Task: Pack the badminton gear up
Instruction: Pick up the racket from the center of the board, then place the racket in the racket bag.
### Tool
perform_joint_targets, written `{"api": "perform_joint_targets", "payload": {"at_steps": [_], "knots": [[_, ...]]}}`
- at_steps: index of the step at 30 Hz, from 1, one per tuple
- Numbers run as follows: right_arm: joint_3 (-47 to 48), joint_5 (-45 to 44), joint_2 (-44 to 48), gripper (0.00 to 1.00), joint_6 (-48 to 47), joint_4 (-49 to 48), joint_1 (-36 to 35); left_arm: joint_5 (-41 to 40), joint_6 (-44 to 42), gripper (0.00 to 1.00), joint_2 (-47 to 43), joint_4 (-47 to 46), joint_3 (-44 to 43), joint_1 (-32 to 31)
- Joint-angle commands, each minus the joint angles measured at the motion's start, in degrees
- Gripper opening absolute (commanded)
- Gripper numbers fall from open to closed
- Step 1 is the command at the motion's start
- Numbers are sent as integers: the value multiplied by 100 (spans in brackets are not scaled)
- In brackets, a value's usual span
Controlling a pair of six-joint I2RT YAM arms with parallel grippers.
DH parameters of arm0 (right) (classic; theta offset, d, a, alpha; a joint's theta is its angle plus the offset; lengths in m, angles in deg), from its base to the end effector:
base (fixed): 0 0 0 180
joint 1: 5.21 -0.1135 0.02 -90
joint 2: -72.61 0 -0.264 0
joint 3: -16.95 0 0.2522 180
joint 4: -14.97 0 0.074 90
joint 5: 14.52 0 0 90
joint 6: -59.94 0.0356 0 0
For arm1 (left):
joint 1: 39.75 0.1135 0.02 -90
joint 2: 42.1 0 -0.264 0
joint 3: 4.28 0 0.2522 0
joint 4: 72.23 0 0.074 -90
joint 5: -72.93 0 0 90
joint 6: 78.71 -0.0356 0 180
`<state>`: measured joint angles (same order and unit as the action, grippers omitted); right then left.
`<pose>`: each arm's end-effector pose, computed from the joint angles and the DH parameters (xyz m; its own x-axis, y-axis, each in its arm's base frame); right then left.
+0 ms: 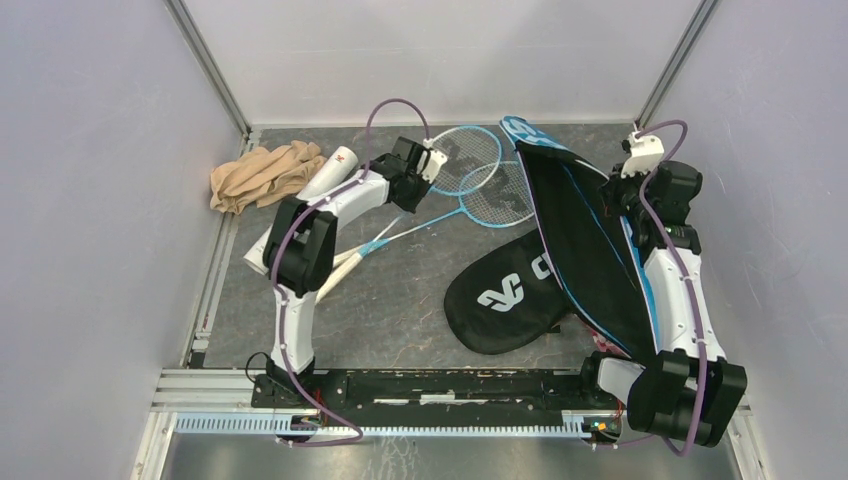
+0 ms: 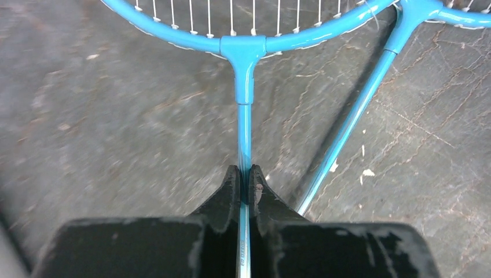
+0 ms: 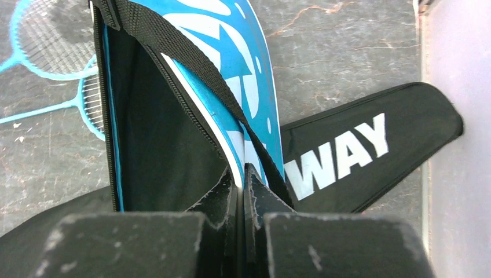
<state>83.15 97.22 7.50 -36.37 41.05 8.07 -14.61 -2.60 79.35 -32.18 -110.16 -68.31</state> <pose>0.2542 -0.0465 0.3125 -0.3962 -0.0114 -0.9181 -0.1579 0.9859 0.0559 0.4055 -0.2225 0.1806 -0.5839 0.5909 -0.5567 0.6584 0.7459 0.1012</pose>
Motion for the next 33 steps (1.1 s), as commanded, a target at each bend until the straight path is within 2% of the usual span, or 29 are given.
{"api": "perform_joint_targets", "payload": {"at_steps": [1,11,20,26,33], "knots": [[561,-559,102,0,200,-246,-34,-697,325,2,-1068,-174,-70,30],[893,-2081,-32,0,352,-276,-852,-891,-35,2,-2035,774,-145,-116],[873,-2970,-476,0,622,-586,-1551,-2156,-421,2,-2655,1039,423,-1338],[845,-3354,-565,0,744,-767,-1762,-2389,-420,2,-2836,1266,634,-1815],[836,-3333,-707,0,810,-794,-1877,-2384,-339,2,-2580,1483,535,-2179]]}}
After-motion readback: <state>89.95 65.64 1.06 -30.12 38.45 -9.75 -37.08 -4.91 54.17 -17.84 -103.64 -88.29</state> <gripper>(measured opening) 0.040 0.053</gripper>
